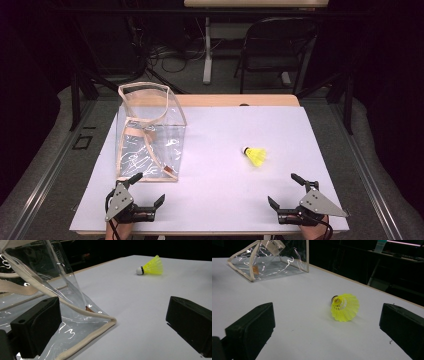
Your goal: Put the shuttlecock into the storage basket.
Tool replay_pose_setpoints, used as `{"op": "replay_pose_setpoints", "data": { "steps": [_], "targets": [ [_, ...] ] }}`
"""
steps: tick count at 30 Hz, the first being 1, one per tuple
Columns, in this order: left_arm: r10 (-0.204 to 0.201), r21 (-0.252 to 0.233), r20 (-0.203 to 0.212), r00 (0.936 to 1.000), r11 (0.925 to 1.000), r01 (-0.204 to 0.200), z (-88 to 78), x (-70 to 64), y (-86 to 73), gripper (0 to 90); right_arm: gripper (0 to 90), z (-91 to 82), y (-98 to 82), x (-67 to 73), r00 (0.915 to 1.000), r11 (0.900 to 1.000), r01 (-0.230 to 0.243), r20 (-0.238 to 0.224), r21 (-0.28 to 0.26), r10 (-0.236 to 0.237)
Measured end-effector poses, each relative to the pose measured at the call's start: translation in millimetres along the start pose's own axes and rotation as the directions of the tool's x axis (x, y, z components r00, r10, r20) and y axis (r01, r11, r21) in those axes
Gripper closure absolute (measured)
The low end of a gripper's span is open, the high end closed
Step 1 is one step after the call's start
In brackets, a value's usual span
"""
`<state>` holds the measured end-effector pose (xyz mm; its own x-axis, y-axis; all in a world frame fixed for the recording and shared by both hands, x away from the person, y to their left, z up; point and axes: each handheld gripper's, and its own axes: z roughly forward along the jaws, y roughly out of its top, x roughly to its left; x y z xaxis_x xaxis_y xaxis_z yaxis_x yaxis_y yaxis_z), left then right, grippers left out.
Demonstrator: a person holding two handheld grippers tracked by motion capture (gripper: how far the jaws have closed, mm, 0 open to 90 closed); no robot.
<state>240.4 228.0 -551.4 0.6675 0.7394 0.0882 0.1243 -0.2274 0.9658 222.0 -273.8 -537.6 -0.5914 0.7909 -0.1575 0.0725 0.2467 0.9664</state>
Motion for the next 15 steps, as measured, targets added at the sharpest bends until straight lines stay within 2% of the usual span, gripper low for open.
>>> {"op": "replay_pose_setpoints", "data": {
  "steps": [15],
  "targets": [
    [-0.012, 0.003, 0.005, 0.9999, 0.9999, 0.012, 3.6, -0.2, -0.1, 0.0, 0.0, 2.8, -1.5, -2.0, 1.0000, 1.000, -0.005, 0.004, 0.018, 0.005]
  ]
}}
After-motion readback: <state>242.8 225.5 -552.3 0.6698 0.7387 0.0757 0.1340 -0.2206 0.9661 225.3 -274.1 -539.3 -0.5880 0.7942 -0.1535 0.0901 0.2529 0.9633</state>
